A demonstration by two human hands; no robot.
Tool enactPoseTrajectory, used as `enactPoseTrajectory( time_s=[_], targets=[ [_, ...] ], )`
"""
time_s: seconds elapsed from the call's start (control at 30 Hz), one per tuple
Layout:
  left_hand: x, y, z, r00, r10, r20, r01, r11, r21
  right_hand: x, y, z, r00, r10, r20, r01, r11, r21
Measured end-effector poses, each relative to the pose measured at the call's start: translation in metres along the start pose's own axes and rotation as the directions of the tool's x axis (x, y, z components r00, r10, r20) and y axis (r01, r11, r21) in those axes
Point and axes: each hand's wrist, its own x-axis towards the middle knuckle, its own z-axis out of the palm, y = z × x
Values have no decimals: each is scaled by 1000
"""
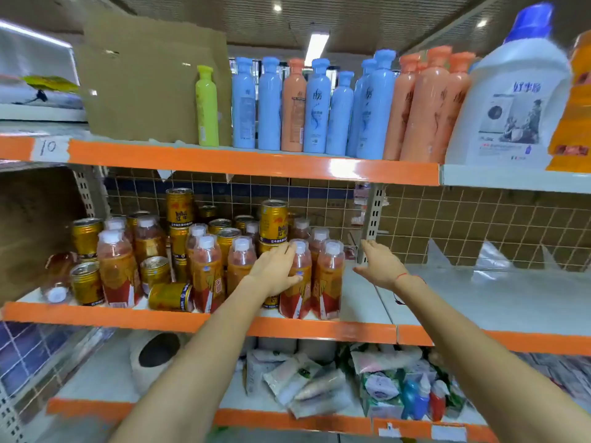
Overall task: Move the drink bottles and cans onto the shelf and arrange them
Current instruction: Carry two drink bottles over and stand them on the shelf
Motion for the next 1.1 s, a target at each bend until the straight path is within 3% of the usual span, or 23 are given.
enactPoseTrajectory(
  time_s=[0.27,0.5,0.73,1.1],
  targets=[
    [5,20,1,980,-195,24,196,980,-32,17,6,1,985,-150,87,148,988,36],
    [20,35,6,944,-322,69,329,930,-165,27,3,9,969,-219,110,205,970,129],
    [39,37,7,899,-420,121,433,895,-108,42,-11,14,953,-262,152,245,962,119],
    [47,39,13,915,-401,50,404,910,-90,49,-18,30,966,-187,-176,209,970,120]
  ],
)
